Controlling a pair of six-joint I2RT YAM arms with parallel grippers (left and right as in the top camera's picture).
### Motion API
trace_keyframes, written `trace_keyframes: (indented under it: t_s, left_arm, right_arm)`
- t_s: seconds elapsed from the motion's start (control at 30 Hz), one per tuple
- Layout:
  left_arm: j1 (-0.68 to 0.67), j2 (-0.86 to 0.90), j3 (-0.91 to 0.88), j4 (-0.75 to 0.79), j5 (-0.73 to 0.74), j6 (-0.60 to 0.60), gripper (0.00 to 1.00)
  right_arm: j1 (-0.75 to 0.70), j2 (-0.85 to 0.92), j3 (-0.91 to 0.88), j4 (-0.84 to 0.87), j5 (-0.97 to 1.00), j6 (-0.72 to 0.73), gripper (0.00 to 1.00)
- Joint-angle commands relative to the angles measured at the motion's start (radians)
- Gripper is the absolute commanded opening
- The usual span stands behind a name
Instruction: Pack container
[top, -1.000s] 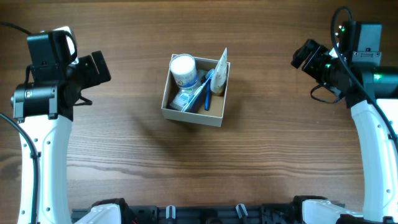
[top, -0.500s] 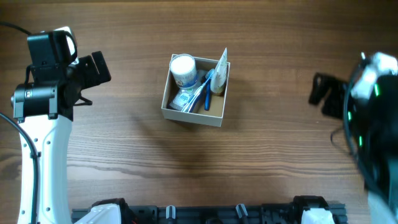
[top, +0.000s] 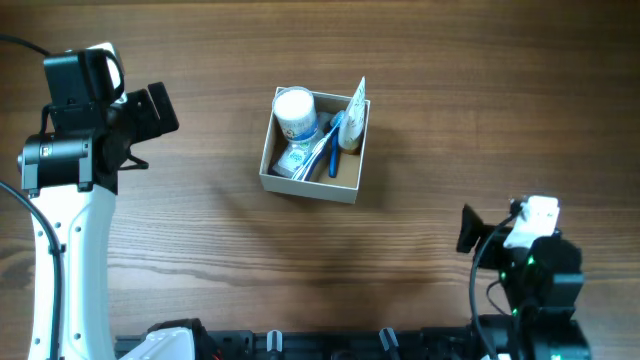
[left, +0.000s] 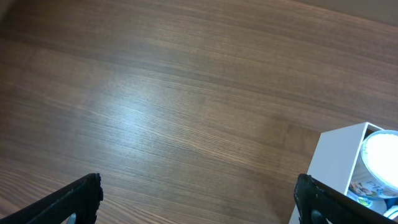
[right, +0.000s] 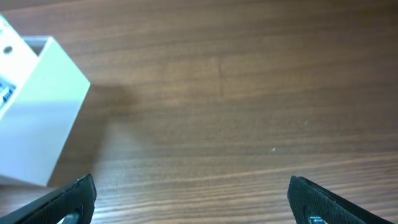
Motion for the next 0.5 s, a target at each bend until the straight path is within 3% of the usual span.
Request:
trace_keyframes:
  t_s: [0.0, 0.47]
  left_arm:
    - [0.005, 0.002, 0.006, 0.003, 0.009, -0.006, 1.00]
    - [0.005, 0.002, 0.006, 0.003, 0.009, -0.006, 1.00]
  right_arm:
    - [-0.001, -0.115, -0.077, 0.015, -0.027, -0.017, 1.00]
    - [-0.001, -0.273, -0.272, 0.058, -0.027, 0.009, 1.00]
